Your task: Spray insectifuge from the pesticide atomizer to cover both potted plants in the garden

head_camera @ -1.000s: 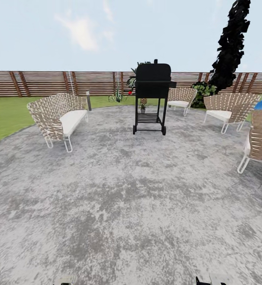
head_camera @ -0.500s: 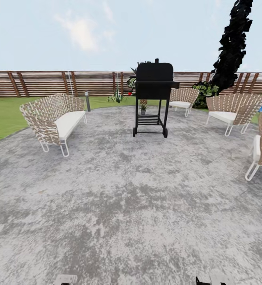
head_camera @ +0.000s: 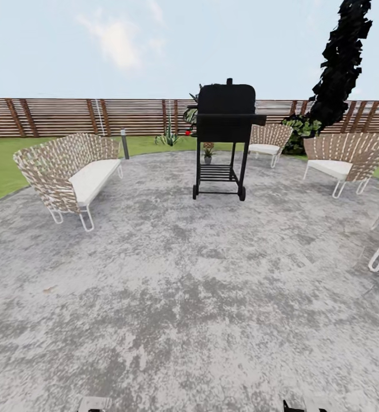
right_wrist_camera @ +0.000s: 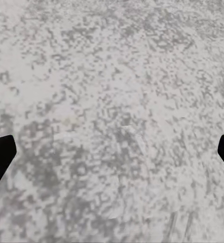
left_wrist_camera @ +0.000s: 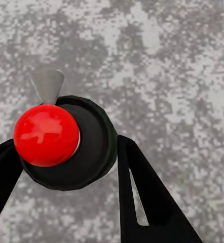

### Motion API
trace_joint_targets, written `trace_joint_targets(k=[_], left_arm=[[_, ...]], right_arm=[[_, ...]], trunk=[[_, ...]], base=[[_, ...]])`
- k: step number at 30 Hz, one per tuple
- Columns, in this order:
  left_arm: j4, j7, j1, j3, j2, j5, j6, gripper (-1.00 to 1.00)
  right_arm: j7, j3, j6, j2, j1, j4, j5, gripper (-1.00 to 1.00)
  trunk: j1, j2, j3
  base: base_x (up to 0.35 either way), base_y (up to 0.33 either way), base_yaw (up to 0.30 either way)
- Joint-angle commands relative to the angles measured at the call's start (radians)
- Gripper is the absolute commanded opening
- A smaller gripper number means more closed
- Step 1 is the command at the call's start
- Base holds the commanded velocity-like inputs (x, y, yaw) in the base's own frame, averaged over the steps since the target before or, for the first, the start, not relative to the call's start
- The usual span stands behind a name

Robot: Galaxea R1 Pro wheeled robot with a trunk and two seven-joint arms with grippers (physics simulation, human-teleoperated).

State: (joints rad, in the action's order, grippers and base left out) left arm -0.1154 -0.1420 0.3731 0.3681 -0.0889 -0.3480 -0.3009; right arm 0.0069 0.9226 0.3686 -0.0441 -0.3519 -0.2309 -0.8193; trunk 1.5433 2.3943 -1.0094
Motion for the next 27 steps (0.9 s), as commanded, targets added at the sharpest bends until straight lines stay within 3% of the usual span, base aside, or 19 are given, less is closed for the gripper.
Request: trace_joint_targets(k=[1, 18, 27], left_arm=[[0.000, -0.005, 0.001, 0.009, 0.000, -0.006, -0.003, -1.00], [0.000, -0.005, 0.001, 0.009, 0.000, -0.006, -0.003, -1.00], [0.000, -0.005, 0.001, 0.009, 0.000, -0.006, -0.003, -1.00]], right_arm=[[0.001, 0.009, 0.004, 0.000, -0.001, 0.001, -0.009, 1.00], [0.003, 0.009, 0.005, 0.003, -0.001, 0.001, -0.009, 1.00], [0.004, 0.009, 0.006, 0.006, -0.001, 0.001, -0.009, 1.00]], trunk=[[-0.001, 0.001, -0.001], [-0.001, 0.001, -0.001], [-0.001, 0.001, -0.001]], base=[[0.338, 0.000, 0.000], [0.339, 0.068, 0.000], [0.339, 0.101, 0.153]])
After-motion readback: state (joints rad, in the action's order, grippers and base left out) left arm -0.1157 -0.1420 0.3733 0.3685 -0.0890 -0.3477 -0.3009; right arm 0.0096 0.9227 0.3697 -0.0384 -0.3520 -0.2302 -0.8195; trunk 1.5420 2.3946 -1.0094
